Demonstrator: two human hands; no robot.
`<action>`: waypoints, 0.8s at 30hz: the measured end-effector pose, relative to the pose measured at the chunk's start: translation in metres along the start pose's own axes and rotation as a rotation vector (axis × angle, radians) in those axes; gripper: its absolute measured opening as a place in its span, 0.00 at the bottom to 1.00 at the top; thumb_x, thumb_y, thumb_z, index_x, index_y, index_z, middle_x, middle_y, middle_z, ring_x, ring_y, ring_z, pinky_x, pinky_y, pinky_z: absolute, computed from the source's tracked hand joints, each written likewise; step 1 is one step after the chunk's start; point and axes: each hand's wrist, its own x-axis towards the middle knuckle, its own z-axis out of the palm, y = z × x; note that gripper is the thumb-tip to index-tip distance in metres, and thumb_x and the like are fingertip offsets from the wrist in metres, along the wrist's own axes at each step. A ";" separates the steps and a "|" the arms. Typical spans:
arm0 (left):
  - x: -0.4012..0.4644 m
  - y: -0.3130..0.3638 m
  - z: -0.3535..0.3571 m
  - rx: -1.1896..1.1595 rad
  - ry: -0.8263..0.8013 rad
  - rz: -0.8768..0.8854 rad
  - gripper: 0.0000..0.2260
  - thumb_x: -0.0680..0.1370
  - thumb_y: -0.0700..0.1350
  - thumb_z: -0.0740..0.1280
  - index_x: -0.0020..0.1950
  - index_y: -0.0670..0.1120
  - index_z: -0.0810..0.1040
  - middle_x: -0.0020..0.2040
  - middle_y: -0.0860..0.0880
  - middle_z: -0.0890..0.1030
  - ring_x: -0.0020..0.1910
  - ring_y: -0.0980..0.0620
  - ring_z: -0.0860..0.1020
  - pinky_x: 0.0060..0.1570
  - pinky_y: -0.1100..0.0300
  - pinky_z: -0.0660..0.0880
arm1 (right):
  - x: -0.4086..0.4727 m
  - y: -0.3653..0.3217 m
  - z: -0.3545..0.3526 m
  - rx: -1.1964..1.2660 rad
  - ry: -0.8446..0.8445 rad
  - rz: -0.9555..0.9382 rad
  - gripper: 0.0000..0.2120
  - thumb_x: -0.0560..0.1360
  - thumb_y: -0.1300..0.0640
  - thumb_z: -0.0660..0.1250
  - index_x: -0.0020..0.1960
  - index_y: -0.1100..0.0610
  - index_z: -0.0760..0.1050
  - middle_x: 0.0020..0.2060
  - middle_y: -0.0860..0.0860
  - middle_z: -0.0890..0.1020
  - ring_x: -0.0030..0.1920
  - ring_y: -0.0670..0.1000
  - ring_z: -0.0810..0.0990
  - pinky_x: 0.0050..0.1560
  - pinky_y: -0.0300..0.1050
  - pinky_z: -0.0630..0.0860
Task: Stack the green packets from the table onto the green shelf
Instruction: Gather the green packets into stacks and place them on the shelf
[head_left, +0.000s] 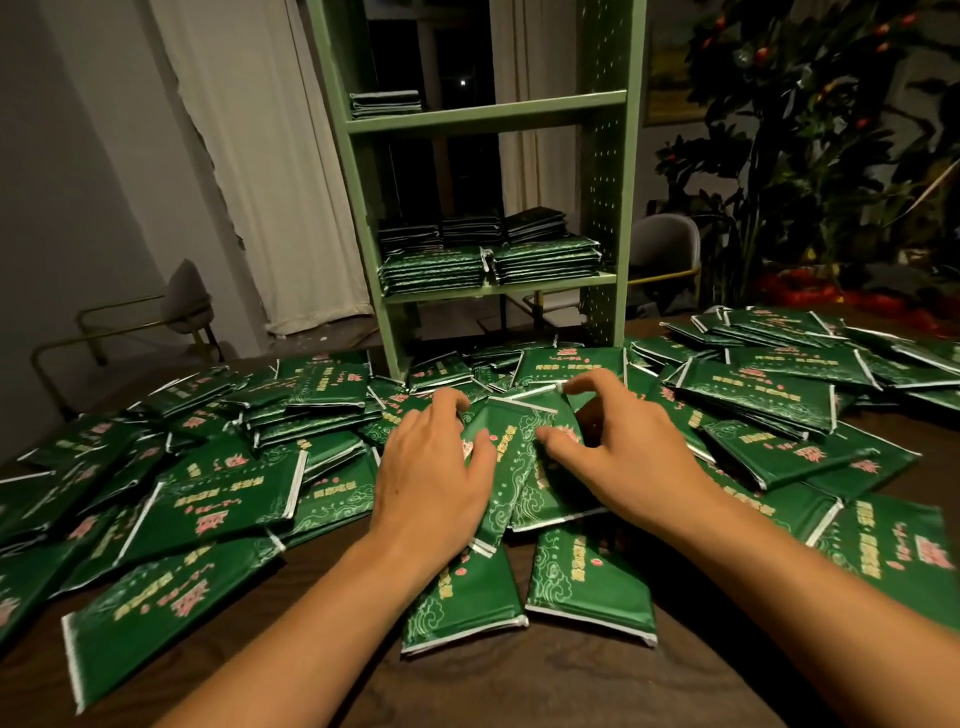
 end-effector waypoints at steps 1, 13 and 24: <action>-0.001 0.000 0.000 -0.032 0.006 0.002 0.09 0.83 0.51 0.62 0.60 0.52 0.67 0.43 0.58 0.71 0.45 0.51 0.72 0.45 0.54 0.67 | -0.001 -0.002 0.002 0.036 -0.002 -0.022 0.29 0.72 0.39 0.72 0.68 0.48 0.67 0.42 0.48 0.81 0.42 0.49 0.80 0.48 0.53 0.79; 0.010 0.008 -0.022 -1.017 0.189 -0.323 0.12 0.77 0.43 0.73 0.57 0.45 0.75 0.45 0.45 0.86 0.40 0.51 0.85 0.37 0.59 0.80 | 0.008 -0.013 0.011 0.889 0.029 0.217 0.32 0.69 0.63 0.78 0.70 0.56 0.69 0.50 0.53 0.87 0.48 0.54 0.87 0.51 0.57 0.83; 0.011 -0.003 -0.015 -1.136 0.016 -0.505 0.06 0.81 0.43 0.69 0.50 0.44 0.86 0.50 0.44 0.87 0.51 0.43 0.86 0.58 0.41 0.80 | 0.017 -0.034 0.029 0.668 0.012 -0.013 0.11 0.74 0.52 0.75 0.53 0.54 0.77 0.43 0.46 0.85 0.42 0.42 0.83 0.46 0.38 0.79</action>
